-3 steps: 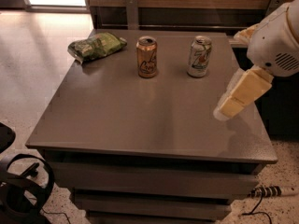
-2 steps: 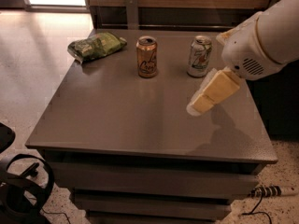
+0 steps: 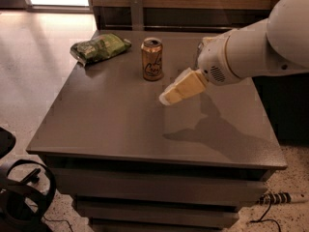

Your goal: Knock orange can over

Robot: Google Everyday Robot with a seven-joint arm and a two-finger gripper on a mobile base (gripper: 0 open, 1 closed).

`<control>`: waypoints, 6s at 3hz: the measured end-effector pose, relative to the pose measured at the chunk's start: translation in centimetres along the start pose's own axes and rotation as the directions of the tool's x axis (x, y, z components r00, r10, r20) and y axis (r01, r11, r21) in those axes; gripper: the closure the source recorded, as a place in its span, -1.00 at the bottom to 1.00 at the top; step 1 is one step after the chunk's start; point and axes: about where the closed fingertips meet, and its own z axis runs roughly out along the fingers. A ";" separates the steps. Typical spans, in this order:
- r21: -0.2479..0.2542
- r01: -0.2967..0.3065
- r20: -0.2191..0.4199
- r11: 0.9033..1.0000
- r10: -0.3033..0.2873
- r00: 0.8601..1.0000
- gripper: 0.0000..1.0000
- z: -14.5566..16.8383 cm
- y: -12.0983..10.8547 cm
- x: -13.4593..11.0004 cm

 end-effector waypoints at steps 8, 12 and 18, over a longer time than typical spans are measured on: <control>-0.050 -0.244 0.330 0.969 0.246 0.911 -1.00 12.1 -4.9 -2.9; -0.074 -0.270 0.395 0.960 0.277 0.876 -0.19 17.5 -5.0 -3.7; -0.062 -0.242 0.314 0.968 0.249 0.916 1.00 15.6 -5.2 -4.2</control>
Offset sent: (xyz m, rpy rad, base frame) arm 0.0884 0.0259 0.0093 0.3748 -0.1321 -0.0783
